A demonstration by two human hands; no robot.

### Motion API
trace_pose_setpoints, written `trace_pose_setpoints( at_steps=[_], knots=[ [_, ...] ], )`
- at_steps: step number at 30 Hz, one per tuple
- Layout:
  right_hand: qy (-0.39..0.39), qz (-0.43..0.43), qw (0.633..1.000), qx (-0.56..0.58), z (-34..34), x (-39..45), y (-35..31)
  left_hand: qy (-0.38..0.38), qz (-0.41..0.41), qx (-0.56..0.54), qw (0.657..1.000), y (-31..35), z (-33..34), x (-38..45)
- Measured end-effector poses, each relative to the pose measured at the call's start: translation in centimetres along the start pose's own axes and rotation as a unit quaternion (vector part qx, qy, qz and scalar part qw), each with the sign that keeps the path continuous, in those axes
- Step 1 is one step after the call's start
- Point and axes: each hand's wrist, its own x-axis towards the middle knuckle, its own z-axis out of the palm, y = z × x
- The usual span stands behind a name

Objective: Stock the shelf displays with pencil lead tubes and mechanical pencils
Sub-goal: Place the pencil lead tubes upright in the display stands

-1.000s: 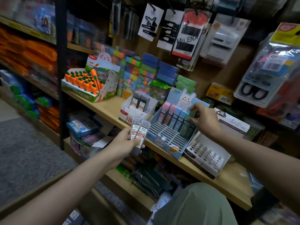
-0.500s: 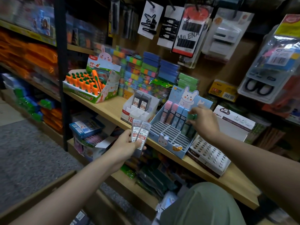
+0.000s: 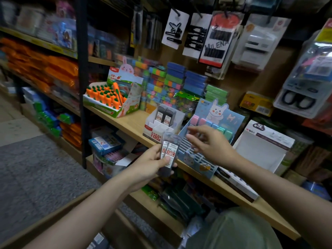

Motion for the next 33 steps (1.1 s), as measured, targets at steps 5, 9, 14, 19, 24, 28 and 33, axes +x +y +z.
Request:
trace_pose_setpoints(
  at_steps=[5, 9, 14, 19, 24, 28, 33],
  knots=[
    [-0.067, 0.014, 0.996, 0.059, 1.7, 0.6, -2.5, -0.029, -0.006, 0.005, 1.0, 0.1, 0.1, -0.3],
    [-0.103, -0.007, 0.993, 0.052, 1.6, 1.1, -3.1, -0.038, -0.016, 0.028, 0.999, 0.4, 0.0, -0.7],
    [-0.168, 0.02, 0.98, 0.102, 1.4, 2.4, -3.6, -0.029, -0.02, 0.077, 0.996, 1.7, -0.1, -1.5],
    [-0.213, 0.003, 0.973, 0.082, 1.4, 3.8, -3.5, 0.014, 0.017, 0.197, 0.98, 2.3, 0.5, -1.9],
    [-0.116, -0.012, 0.993, 0.0, -2.3, 7.4, -2.7, 0.182, 0.055, 0.232, 0.954, 2.5, -1.3, 0.6],
    [0.046, 0.001, 0.997, -0.062, -5.3, 11.4, -0.8, 0.31, 0.012, 0.298, 0.903, 2.8, -3.4, 4.0],
    [0.063, -0.005, 0.992, -0.105, -3.2, 13.8, 1.1, 0.334, 0.011, 0.368, 0.868, 2.8, -3.0, 8.1]
  ],
)
